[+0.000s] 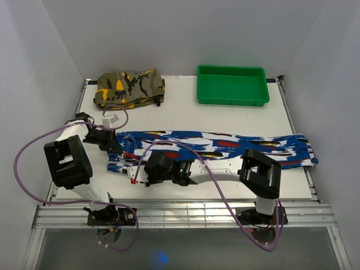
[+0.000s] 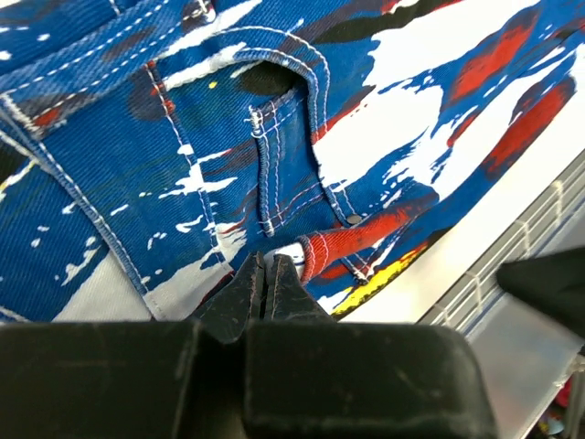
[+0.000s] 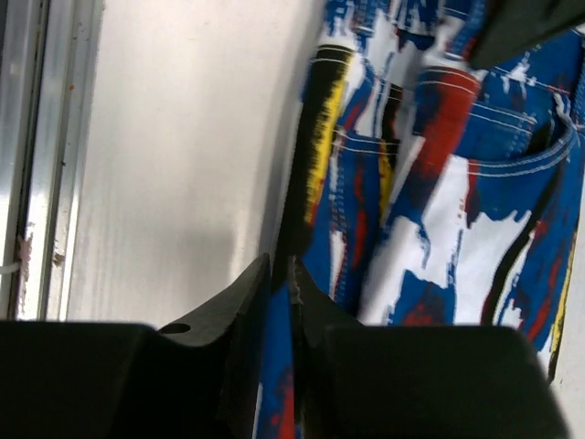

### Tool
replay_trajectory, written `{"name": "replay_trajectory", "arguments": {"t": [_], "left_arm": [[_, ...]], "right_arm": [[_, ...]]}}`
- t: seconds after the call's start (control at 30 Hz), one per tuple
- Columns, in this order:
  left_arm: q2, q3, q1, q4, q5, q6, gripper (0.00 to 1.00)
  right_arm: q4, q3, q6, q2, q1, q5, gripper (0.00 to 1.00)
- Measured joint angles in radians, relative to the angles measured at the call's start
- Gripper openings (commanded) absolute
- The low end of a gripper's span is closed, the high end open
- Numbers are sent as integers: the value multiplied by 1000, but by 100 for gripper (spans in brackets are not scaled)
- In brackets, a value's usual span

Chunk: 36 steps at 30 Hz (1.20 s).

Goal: Fold and stack the trousers
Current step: Fold the trousers

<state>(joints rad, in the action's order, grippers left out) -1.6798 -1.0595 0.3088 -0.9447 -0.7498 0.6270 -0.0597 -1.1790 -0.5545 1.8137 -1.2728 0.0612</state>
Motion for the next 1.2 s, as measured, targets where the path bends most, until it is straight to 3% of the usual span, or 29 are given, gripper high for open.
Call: {"name": "replay_trajectory", "arguments": {"t": [0.17,0.4,0.8,1.2], "left_arm": [[-2,-4,8,-22,-22,-7,0],[-2,-16,9,-48,-25,-3,0],[-3,-71,10,-104,-46,-4,0],[-8,-153,23,-230,-62,40,0]], "right_arm": [[-152,39,-26,74,-113,-192,10],[-321,46,-52,174,-97,-378,8],[-500,64,-82,256,-93,-439,8],[-668,-8,-164,419,-111,-617,8]]}}
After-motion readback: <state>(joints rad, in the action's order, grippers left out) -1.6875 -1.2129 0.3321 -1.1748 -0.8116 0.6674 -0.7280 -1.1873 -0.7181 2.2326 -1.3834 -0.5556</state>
